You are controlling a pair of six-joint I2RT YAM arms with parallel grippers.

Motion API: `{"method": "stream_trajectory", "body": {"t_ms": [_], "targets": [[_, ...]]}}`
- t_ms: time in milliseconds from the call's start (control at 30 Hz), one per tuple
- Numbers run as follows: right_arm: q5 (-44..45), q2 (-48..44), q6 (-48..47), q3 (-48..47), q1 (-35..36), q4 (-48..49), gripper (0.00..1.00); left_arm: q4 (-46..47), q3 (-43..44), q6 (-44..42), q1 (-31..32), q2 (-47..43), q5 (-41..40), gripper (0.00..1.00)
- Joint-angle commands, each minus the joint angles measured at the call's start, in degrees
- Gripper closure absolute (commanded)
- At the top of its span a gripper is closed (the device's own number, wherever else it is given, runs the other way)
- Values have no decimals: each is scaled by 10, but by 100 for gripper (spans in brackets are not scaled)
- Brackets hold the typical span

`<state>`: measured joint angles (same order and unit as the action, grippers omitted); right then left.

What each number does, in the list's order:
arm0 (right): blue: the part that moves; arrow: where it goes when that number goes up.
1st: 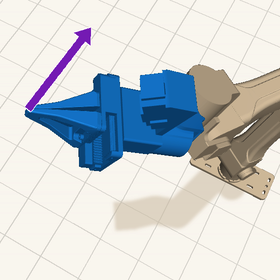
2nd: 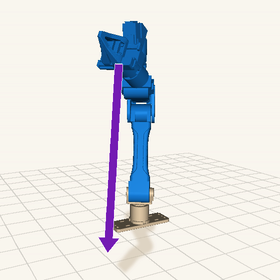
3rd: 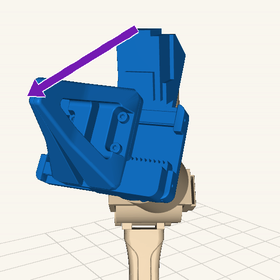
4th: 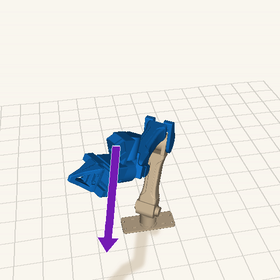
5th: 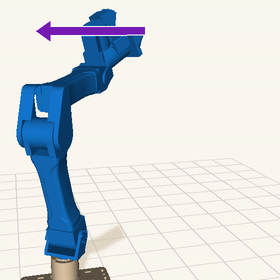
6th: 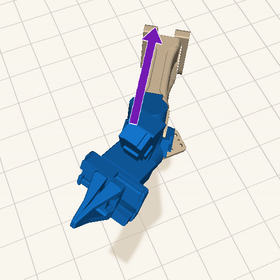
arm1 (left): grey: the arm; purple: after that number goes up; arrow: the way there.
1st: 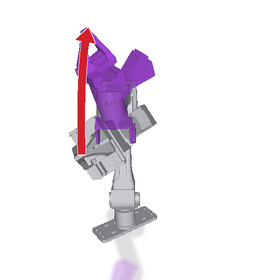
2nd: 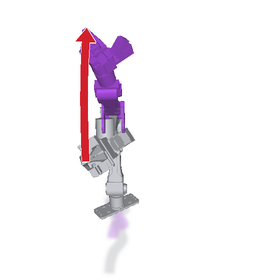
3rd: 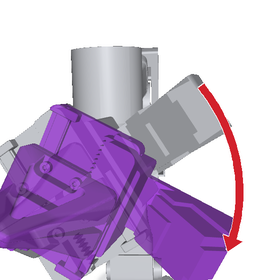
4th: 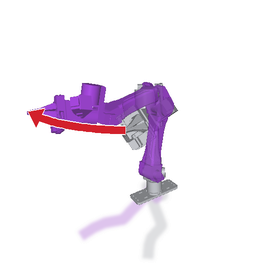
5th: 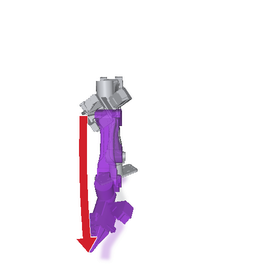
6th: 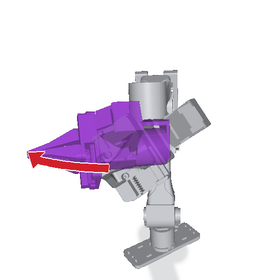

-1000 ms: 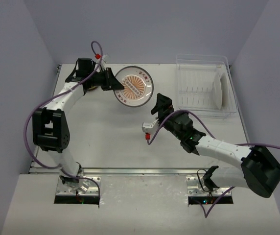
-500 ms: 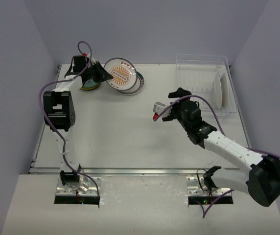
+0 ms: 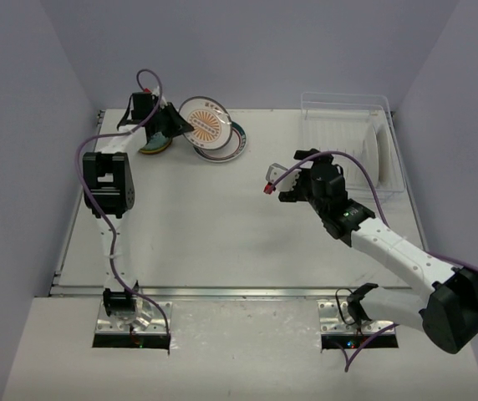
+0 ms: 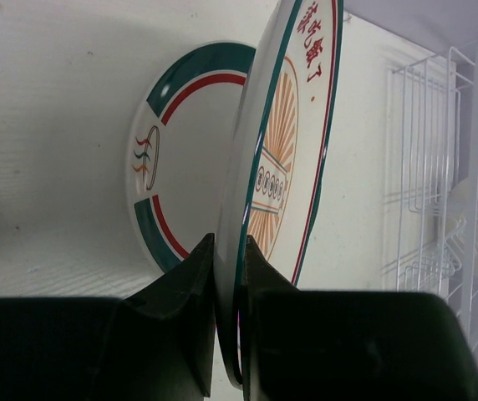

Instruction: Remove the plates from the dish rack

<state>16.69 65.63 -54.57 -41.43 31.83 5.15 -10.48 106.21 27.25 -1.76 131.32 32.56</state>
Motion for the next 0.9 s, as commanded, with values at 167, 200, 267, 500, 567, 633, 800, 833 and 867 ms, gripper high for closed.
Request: {"method": "stream_trajectory", "body": {"t_ms": [167, 200, 267, 500, 567, 633, 800, 833, 867], "targets": [[18, -5, 28, -46, -4, -16, 1, 1, 31, -21, 27, 13, -22, 89], [18, -6, 29, -48, -4, -18, 1, 1, 31, -21, 27, 16, -22, 88], [16, -6, 31, -45, -4, -19, 1, 0, 30, -27, 31, 19, -19, 86], [11, 2, 41, -45, -4, -19, 1, -22, 14, -62, 49, 4, -47, 57], [11, 5, 44, -46, -4, -18, 1, -30, 10, -76, 58, -4, -70, 49], [10, 5, 47, -46, -4, -19, 1, -38, 9, -87, 66, -9, -90, 44], [12, -2, 48, -38, -3, -19, 1, -55, 11, -111, 82, -14, -117, 40], [12, -5, 47, -34, -4, -19, 1, -58, 12, -117, 85, -15, -125, 40], [12, -7, 47, -31, -4, -19, 1, -61, 12, -122, 90, -15, -131, 38]]}}
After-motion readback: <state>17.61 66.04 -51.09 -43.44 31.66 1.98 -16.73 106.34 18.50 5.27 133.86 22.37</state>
